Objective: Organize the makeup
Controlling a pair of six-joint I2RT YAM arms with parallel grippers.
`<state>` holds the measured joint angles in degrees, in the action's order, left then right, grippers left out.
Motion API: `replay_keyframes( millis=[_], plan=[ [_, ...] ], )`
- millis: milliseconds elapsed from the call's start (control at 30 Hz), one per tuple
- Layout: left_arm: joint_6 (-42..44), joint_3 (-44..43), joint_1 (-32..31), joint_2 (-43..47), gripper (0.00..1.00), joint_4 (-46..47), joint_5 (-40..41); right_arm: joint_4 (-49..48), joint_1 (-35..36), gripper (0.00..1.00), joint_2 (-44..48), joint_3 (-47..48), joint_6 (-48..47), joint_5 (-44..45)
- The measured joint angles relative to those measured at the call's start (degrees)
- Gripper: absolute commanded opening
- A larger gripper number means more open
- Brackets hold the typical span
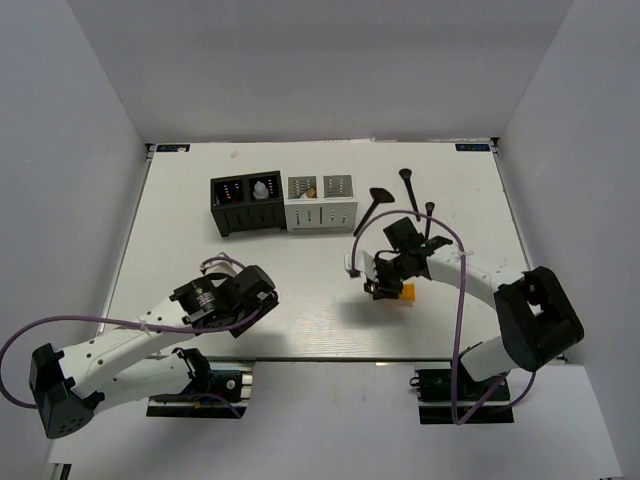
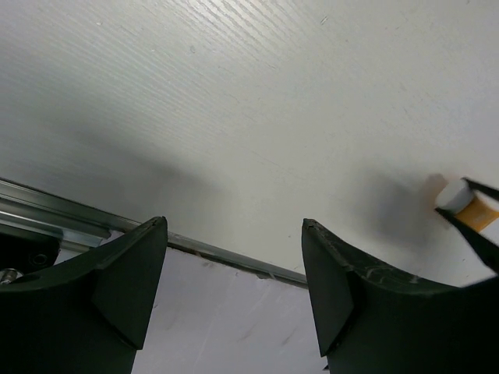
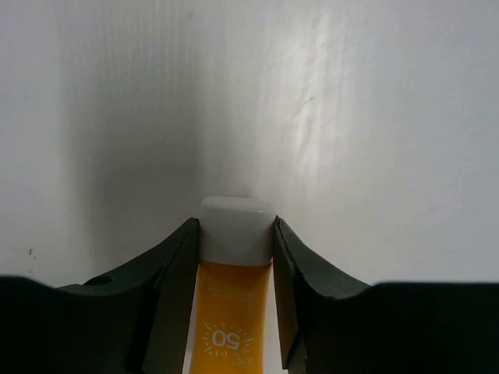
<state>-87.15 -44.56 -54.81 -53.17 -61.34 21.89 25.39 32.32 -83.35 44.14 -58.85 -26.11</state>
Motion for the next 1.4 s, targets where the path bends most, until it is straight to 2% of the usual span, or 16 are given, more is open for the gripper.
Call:
replay_keyframes(
  millis=[100, 233, 367, 467, 667, 933, 1167, 1267, 1300, 1400],
  plan=[
    [-0.2, 0.0, 0.0, 0.6, 0.79, 0.1, 0.2, 1.4, 0.0, 0.06, -0.8, 8.5, 3.2, -3.0],
    [-0.3, 0.3, 0.0, 2.2, 0.8, 0.4, 0.5, 0.8, -0.1, 0.05, -3.5, 25.0, 9.5, -9.0],
    [-0.4, 0.9, 0.0, 3.9, 0.8, 0.5, 1.2, -4.2, -0.1, 0.05, -7.5, 37.9, 17.0, -14.4],
    [-0.4, 1.0, 0.0, 5.0, 0.8, 0.6, 1.7, -10.3, -0.1, 0.05, -11.5, 43.8, 23.6, -17.1],
    [-0.4, 1.0, 0.0, 5.8, 0.8, 0.8, 2.7, -31.9, 0.3, 0.07, -22.7, 47.5, 40.7, -17.9],
    [-0.4, 1.0, 0.0, 5.8, 0.8, 1.8, 2.8, -45.1, 1.1, 0.08, -37.5, 57.9, 51.7, -13.2],
    [-0.4, 1.0, 0.0, 5.7, 0.8, 1.8, 2.9, -51.3, 1.2, 0.14, -41.6, 59.2, 54.2, -10.6],
    [-0.4, 1.0, 0.0, 5.7, 0.8, 1.8, 3.2, -51.9, 1.2, 0.22, -42.4, 59.1, 54.1, -10.0],
    [-0.4, 1.0, 0.0, 5.7, 0.8, 1.8, 3.2, -52.0, 1.2, 0.29, -42.7, 59.1, 53.9, -9.8],
    [-0.4, 1.0, 0.0, 5.7, 0.8, 1.9, 3.3, -52.0, 1.0, 0.4, -43.0, 59.0, 53.3, -9.6]
  ],
)
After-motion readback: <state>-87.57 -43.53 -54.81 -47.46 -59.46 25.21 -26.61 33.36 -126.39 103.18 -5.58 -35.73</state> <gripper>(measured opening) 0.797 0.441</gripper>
